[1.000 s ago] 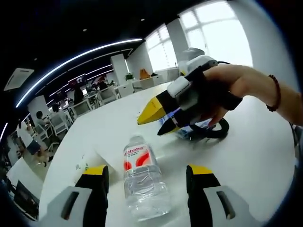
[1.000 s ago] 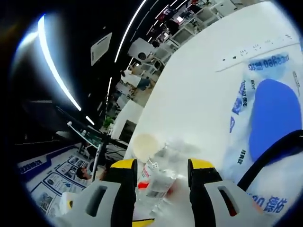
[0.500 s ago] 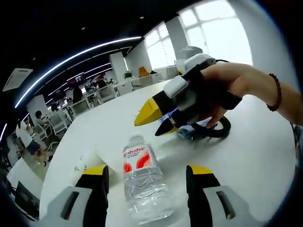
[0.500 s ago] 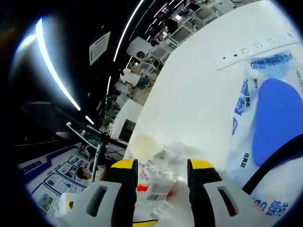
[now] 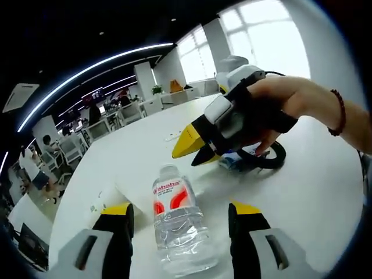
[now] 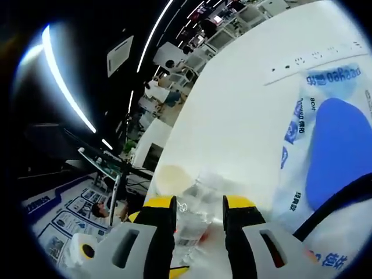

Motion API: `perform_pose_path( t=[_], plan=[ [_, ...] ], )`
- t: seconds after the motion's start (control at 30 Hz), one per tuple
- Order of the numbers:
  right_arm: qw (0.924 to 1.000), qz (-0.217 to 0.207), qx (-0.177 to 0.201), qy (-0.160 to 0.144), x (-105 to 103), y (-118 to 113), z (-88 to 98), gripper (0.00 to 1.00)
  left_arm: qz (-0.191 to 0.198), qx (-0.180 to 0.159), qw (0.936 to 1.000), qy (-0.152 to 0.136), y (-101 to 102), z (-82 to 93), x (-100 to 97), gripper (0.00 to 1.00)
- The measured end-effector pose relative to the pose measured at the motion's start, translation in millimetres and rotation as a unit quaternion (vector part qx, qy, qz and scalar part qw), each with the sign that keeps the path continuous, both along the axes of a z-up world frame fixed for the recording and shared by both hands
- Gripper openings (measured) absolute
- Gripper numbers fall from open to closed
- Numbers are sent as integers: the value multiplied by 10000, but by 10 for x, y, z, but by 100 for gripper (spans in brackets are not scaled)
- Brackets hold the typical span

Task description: Arrange the tabletop items into an orderly group along one side of the table until the central work area is clear of visible clutter.

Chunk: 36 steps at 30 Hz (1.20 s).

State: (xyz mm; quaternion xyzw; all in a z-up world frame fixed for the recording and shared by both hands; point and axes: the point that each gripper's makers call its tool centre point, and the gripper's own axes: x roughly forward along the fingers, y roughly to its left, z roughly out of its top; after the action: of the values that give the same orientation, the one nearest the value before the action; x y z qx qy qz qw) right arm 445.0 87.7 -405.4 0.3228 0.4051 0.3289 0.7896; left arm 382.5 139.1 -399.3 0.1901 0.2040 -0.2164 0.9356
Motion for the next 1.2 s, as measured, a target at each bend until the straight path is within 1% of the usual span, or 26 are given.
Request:
perform_pose_path(
  t=[0.03, 0.13, 0.2, 0.23, 0.3, 0.43, 0.5, 0.53, 0.6, 0.73, 0.87, 0.97, 1.03, 1.2],
  plan=[
    [10000, -15, 64, 3, 2, 10, 23, 31, 4, -5, 10000, 4, 1, -3, 0, 65],
    [9999, -54, 104, 0, 13, 27, 51, 32, 1, -10, 10000, 11, 7, -11, -4, 65],
    [9997, 33, -212, -115, 25, 34, 17, 33, 14, -10, 10000, 16, 21, -19, -5, 65],
    [9996, 40, -247, -130, 31, 52, 17, 33, 16, -15, 10000, 21, 23, -22, -6, 65],
    [9996, 48, -258, -125, 32, 81, 13, 33, 8, -13, 10000, 20, 25, -23, -7, 65],
    [9999, 21, -105, -24, 45, 138, 14, 35, 1, 4, 10000, 37, 40, -36, -3, 65],
    [9999, 24, -167, -14, 52, 151, -9, 36, -1, 16, 10000, 55, 45, -45, -3, 65],
    [9997, 52, -256, -18, 51, 151, -35, 35, 0, 22, 10000, 57, 50, -48, -2, 65],
    [9996, 19, -283, -5, 62, 148, -55, 36, 6, 31, 10000, 69, 60, -56, 3, 65],
    [9995, -101, -280, 114, 86, 163, -97, 37, 4, 48, 9999, 102, 62, -73, 16, 65],
    [9987, -114, -446, 219, 92, 186, -165, 37, -26, 103, 9998, 172, 43, -100, 21, 65],
    [9986, -210, -336, 346, 100, 206, -176, 37, -32, 115, 9997, 191, 33, -109, 40, 65],
    [9979, -322, -233, 511, 111, 211, -196, 37, -27, 130, 9997, 216, 31, -119, 59, 65],
    [9968, -447, -253, 615, 151, 190, -244, 38, 3, 185, 9994, 284, 26, -154, 102, 65]
  ],
)
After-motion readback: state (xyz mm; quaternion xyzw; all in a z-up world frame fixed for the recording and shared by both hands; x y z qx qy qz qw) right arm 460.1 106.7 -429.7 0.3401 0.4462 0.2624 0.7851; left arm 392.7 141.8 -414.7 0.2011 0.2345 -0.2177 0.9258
